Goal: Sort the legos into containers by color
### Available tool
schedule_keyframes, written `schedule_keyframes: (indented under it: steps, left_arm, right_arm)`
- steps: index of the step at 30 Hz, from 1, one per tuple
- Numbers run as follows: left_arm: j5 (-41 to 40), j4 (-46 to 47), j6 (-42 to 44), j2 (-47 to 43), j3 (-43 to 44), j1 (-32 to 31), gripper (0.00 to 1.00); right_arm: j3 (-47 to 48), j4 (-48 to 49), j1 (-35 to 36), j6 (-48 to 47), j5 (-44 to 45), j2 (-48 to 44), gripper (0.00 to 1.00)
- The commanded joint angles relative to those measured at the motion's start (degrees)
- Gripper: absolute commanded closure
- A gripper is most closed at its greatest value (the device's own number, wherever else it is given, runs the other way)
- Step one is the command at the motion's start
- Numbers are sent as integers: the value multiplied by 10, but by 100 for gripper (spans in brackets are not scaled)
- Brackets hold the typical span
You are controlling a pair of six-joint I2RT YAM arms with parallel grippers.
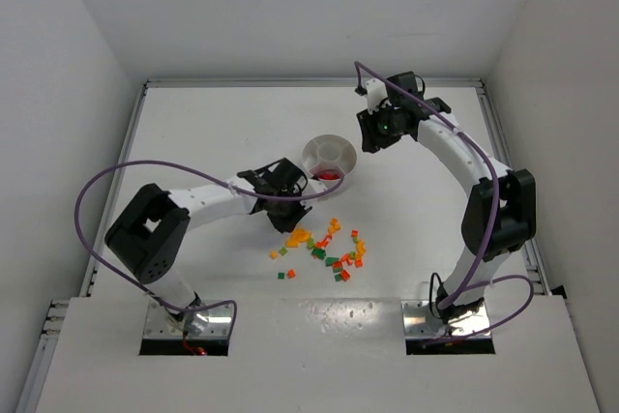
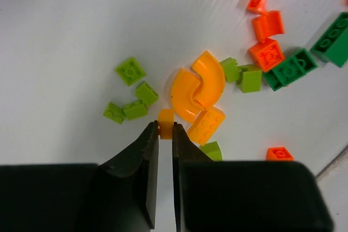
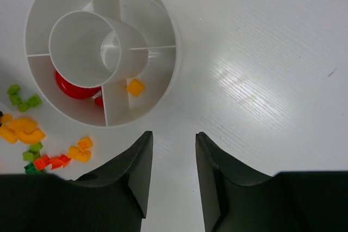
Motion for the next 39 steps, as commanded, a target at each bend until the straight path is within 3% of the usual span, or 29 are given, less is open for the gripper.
schedule_keyframes:
  steps: [1,9,13,21,33,39]
  left_arm:
    - [34,-16,13,-63,55,5,90]
    - [89,-35,-46,-8,286,-31,90]
    - [94,-35,-84,82,373,-31,90]
    - [19,-52,-109,212,512,-36,90]
    - [-73,-58,-109,260,560,-36,90]
    - [-107,-63,-109,265,565,-36,85]
  right_arm:
    - [0,23,-4,21,-6,-19,63]
    - [0,29,-49,86,7,-14,61]
    - [-6,29,-66,105,20,-14,55]
    - [-29,23,-99,98,-5,-39,54]
    - [-59,13,-104,63,-22,-75,54]
    - [-59,13,-104,58,-28,-75,54]
